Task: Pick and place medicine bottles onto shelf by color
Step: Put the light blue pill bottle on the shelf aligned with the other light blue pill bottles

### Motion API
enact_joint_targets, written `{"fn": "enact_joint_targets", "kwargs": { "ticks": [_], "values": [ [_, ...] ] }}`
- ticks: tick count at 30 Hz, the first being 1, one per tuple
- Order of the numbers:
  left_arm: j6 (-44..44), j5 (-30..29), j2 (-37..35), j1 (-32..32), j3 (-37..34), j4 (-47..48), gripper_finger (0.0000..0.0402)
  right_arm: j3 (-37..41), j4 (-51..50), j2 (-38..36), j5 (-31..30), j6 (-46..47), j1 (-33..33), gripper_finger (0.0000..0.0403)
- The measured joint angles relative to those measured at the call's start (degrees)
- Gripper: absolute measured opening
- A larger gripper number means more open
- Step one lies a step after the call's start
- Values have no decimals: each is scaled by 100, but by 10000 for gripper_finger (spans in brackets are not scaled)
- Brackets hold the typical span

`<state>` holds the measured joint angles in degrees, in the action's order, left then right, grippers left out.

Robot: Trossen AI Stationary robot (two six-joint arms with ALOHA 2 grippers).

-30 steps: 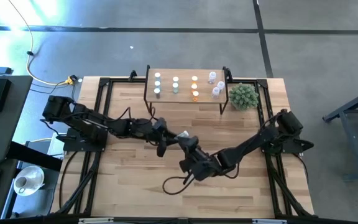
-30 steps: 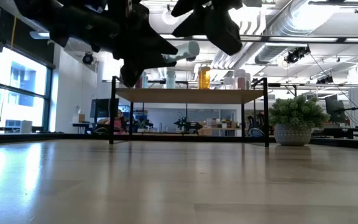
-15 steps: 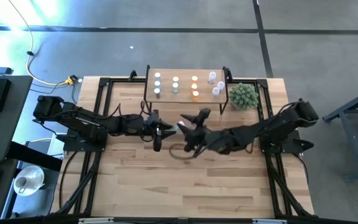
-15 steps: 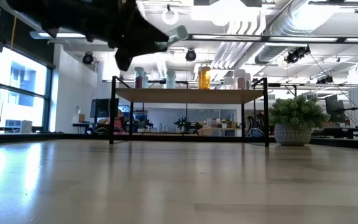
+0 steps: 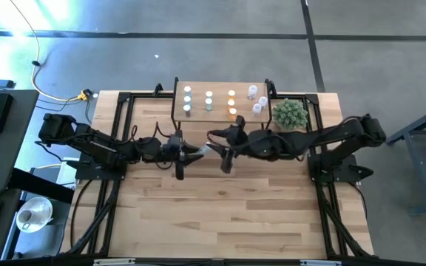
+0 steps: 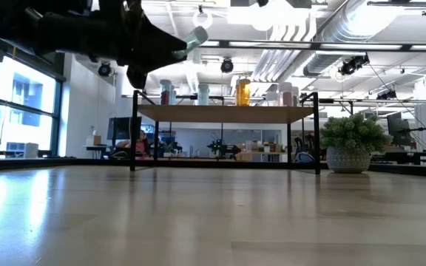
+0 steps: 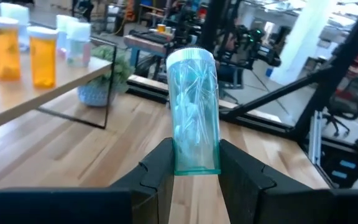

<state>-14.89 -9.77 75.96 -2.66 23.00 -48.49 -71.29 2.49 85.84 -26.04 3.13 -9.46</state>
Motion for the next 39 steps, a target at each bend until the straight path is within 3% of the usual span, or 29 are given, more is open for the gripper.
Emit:
{"fn": "enact_joint_targets", "kwargs": {
  "ticks": [6, 15, 39],
  "values": [
    [256, 304, 0, 11, -4, -199, 97, 0, -394, 0, 951, 729, 373, 186],
    [162, 424, 0, 11, -4, -213, 97, 0, -713, 0, 1514, 987, 468, 186],
    [160, 571, 0, 24, -3, -345, 97, 0, -807, 389, 1554, 1144, 465, 185]
  ]
}}
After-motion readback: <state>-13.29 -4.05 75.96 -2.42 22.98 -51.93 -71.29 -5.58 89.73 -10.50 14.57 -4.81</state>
